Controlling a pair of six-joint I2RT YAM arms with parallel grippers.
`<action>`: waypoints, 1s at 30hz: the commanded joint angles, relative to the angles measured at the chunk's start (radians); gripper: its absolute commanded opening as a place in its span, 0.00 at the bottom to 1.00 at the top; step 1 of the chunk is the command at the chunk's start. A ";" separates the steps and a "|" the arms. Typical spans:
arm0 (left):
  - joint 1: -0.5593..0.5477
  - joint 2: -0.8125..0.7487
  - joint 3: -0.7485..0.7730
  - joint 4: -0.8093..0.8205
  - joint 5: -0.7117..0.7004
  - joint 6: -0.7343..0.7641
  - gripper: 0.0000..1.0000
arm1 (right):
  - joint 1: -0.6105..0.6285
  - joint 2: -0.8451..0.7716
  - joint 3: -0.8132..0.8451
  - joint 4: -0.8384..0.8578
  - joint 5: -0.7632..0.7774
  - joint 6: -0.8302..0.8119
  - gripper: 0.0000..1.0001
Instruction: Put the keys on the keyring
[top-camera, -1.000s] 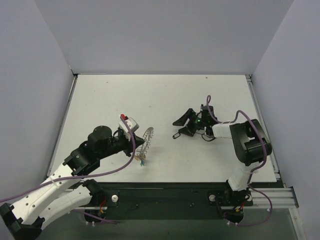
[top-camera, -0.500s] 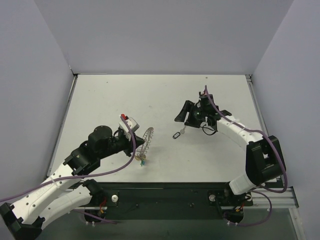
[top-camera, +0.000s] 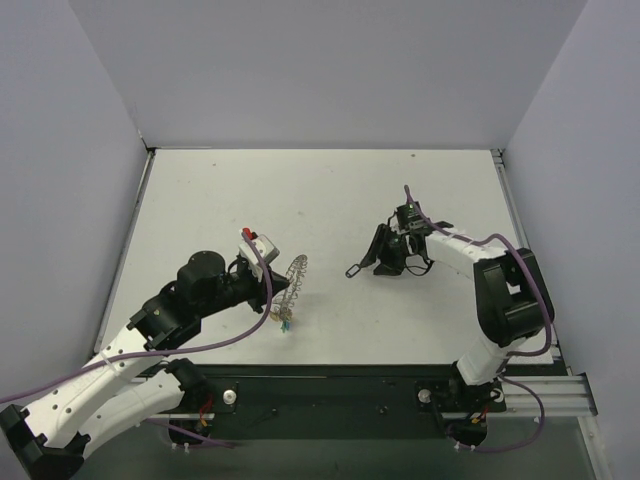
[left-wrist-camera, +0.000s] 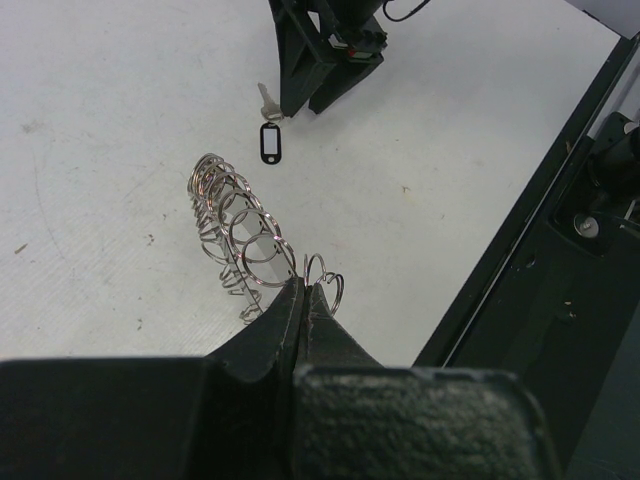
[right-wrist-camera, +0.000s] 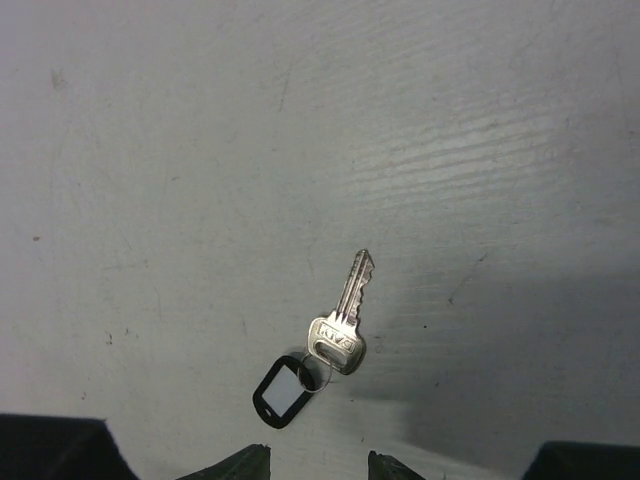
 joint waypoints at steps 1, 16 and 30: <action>-0.003 -0.021 0.016 0.078 0.004 -0.011 0.00 | -0.021 0.048 -0.023 0.033 -0.060 0.064 0.42; -0.007 -0.003 0.018 0.083 -0.002 -0.008 0.00 | -0.041 0.172 0.018 0.100 -0.063 0.127 0.30; -0.010 -0.011 0.013 0.086 0.001 -0.008 0.00 | -0.053 0.223 0.064 0.071 0.003 0.098 0.16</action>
